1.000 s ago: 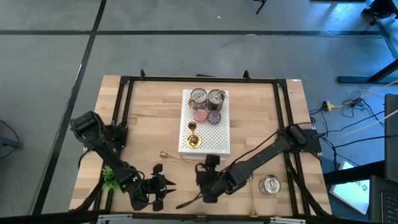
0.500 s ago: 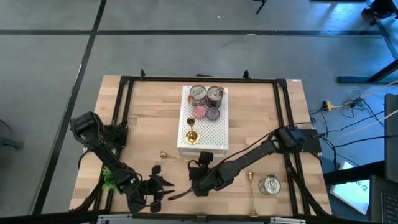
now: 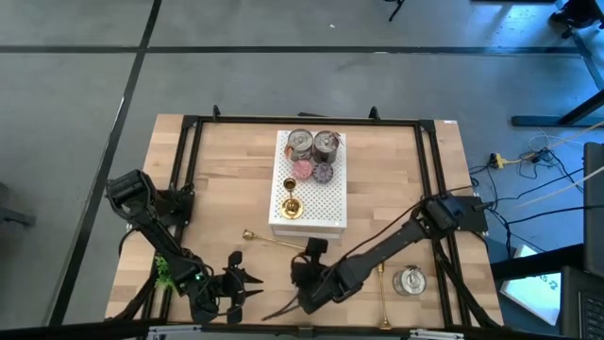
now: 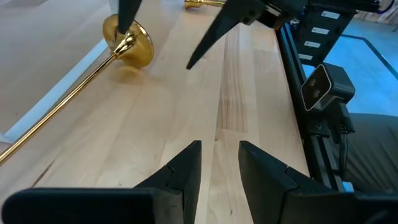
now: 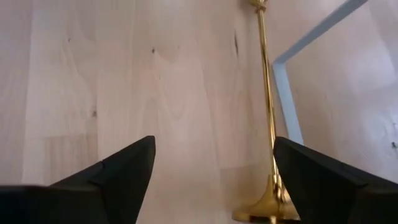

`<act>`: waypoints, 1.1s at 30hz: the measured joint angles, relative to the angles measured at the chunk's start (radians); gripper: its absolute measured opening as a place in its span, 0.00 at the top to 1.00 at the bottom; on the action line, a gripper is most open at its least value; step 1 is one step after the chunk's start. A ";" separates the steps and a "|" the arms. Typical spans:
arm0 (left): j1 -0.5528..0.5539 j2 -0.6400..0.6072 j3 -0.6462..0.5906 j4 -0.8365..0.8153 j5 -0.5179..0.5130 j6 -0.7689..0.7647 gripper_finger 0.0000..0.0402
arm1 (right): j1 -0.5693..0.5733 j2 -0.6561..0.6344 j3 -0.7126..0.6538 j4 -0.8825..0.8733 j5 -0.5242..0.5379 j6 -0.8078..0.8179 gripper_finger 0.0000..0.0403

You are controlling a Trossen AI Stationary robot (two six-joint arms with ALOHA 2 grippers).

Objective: Pick & Place candle stick holders
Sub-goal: Put the top gold candle holder on the shelf

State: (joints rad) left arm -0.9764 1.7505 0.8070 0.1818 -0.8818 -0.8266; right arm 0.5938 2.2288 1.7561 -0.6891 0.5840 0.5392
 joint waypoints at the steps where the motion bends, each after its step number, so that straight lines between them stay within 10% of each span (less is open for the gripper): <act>1: 0.000 0.000 0.000 0.000 0.000 0.000 0.75 | 0.010 0.000 0.000 -0.001 0.012 0.000 0.19; 9: 0.002 0.000 0.000 -0.001 -0.019 0.001 0.75 | 0.078 0.019 0.002 -0.003 0.225 -0.008 0.30; 18: 0.003 0.000 0.000 0.000 -0.019 -0.007 0.75 | 0.023 0.145 0.004 0.036 0.133 -0.054 0.38; 33: 0.006 0.058 0.000 0.003 -0.015 -0.049 0.75 | 0.052 0.163 0.073 0.028 0.355 -0.153 0.39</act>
State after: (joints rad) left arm -0.9707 1.8089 0.8070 0.1850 -0.8966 -0.8758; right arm 0.6454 2.3913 1.8294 -0.6608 0.9388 0.3857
